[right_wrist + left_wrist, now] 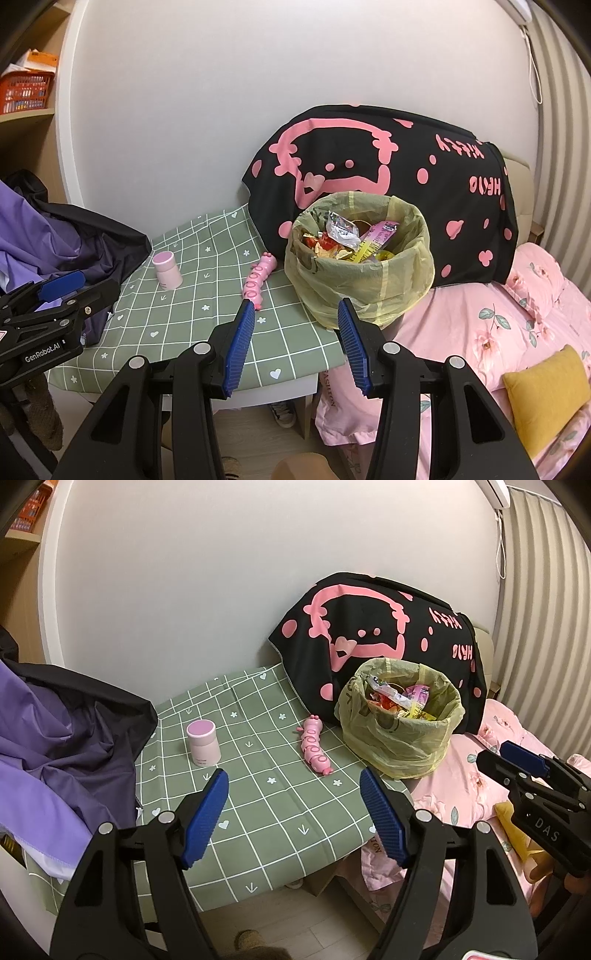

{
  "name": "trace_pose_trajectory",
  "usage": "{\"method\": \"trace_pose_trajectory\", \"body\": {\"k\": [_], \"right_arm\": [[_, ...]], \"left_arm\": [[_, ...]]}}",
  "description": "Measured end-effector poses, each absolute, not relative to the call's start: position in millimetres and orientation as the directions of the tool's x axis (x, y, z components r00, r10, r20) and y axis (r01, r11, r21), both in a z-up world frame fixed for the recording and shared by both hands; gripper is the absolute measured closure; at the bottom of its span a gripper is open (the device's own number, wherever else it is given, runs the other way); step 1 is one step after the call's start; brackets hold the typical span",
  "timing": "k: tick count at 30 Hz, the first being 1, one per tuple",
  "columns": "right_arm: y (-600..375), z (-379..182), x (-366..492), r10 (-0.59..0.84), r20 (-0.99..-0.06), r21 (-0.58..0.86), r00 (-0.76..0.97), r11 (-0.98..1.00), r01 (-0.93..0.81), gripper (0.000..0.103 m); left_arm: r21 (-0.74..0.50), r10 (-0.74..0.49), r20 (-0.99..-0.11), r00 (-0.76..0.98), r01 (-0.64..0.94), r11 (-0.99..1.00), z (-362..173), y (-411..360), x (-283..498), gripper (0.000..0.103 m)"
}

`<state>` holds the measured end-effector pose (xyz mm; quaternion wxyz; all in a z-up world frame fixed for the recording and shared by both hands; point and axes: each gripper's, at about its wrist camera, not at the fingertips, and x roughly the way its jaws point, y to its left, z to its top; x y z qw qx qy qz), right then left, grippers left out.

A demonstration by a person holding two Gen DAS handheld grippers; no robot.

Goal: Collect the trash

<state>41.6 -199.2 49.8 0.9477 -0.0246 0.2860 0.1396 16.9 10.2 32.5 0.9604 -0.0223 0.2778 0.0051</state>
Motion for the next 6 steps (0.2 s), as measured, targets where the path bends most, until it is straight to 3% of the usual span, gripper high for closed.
{"method": "trace_pose_trajectory", "body": {"k": [6], "right_arm": [[-199.1, 49.8, 41.4, 0.251, -0.548, 0.033, 0.798, 0.96, -0.279, 0.059]], "left_arm": [[-0.024, 0.009, -0.541, 0.841, -0.026, 0.999, 30.6, 9.4, 18.2, 0.036]]}}
